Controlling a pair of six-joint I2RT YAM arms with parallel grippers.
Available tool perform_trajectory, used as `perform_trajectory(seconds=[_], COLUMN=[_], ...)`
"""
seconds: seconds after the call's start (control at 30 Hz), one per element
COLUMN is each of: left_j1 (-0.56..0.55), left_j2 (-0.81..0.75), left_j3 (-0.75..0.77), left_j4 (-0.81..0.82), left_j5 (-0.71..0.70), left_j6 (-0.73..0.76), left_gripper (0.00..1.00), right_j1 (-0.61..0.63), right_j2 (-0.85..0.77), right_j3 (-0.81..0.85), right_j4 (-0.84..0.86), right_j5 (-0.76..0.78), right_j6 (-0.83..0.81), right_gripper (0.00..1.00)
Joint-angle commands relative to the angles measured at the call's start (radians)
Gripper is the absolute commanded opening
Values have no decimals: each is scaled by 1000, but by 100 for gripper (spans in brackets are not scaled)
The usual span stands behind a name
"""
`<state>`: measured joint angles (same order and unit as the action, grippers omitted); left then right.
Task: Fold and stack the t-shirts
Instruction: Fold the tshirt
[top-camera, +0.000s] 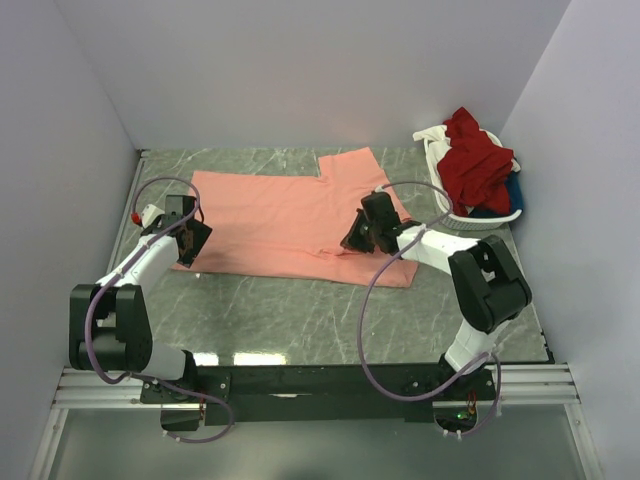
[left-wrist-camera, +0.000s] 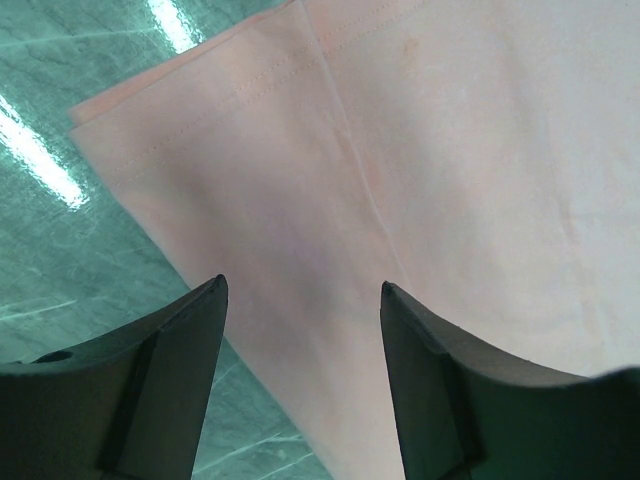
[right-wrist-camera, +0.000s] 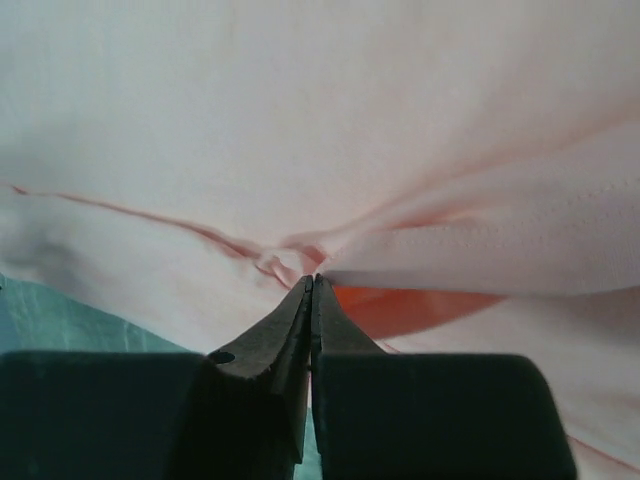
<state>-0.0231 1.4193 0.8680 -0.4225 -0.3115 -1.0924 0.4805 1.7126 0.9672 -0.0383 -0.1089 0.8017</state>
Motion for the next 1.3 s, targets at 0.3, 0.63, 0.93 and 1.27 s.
perform_trajectory(seconds=[0.3, 0.63, 0.93, 1.27], left_j1=[-1, -1, 11, 9], left_j2=[38, 73, 136, 239], left_j3=[51, 75, 132, 72], left_j4=[16, -19, 11, 116], left_j5=[20, -26, -25, 35], left_j6=[17, 17, 26, 31], left_gripper=[69, 70, 69, 67], right_j1=[9, -37, -77, -120], right_j2=[263, 151, -137, -197], right_j3=[473, 513, 56, -177], right_j4=[-205, -279, -115, -26], right_j5=[51, 135, 38, 32], right_j6=[-150, -228, -115, -12], right_gripper=[17, 48, 48, 48])
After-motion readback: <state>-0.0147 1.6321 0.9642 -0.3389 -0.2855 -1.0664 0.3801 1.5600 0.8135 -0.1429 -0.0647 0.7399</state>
